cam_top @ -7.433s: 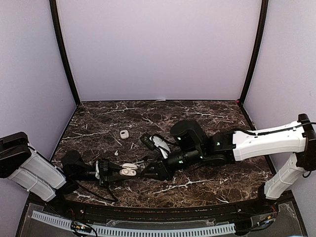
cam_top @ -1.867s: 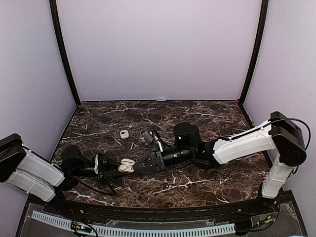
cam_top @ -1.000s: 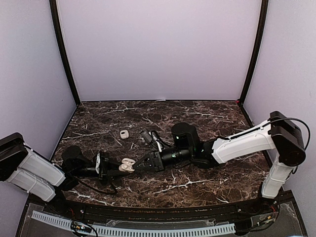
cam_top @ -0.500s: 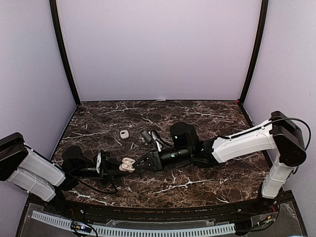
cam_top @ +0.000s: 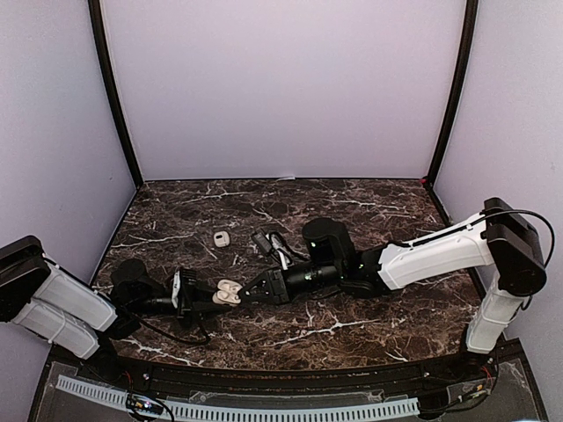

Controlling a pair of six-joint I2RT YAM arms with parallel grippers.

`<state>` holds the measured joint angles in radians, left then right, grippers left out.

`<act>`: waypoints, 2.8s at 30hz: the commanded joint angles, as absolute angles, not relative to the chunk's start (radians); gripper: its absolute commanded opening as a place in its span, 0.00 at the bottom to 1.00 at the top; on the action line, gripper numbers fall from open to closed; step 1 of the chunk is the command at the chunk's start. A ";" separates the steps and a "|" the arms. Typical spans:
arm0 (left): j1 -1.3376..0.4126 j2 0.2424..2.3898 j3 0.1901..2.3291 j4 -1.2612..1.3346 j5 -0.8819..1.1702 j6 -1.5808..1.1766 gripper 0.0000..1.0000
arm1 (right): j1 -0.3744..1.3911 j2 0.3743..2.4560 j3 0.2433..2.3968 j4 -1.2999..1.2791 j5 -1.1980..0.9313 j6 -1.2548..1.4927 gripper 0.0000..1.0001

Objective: Insert the wireless bluetooth earbuds into the charging case
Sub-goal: Insert the right earbud into the right side groove of the charging case, then adjust the right earbud in the right side groove of the charging case.

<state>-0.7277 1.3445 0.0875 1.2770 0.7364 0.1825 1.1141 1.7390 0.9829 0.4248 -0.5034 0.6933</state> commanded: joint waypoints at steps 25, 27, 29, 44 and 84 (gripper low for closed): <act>-0.734 1.342 0.119 1.303 0.762 0.190 0.08 | 1.104 1.736 0.999 0.345 -0.429 0.671 0.26; -0.733 1.344 0.119 1.304 0.764 0.189 0.08 | 1.104 1.733 0.996 0.354 -0.434 0.673 0.26; -0.734 1.346 0.120 1.304 0.765 0.189 0.08 | 1.104 1.729 0.992 0.364 -0.442 0.674 0.27; -0.734 1.356 0.125 1.308 0.772 0.180 0.08 | 1.111 1.763 1.000 0.439 -0.513 0.683 0.53; -0.733 1.353 0.122 1.312 0.787 0.175 0.08 | 1.090 1.653 0.893 0.534 -0.563 0.660 0.19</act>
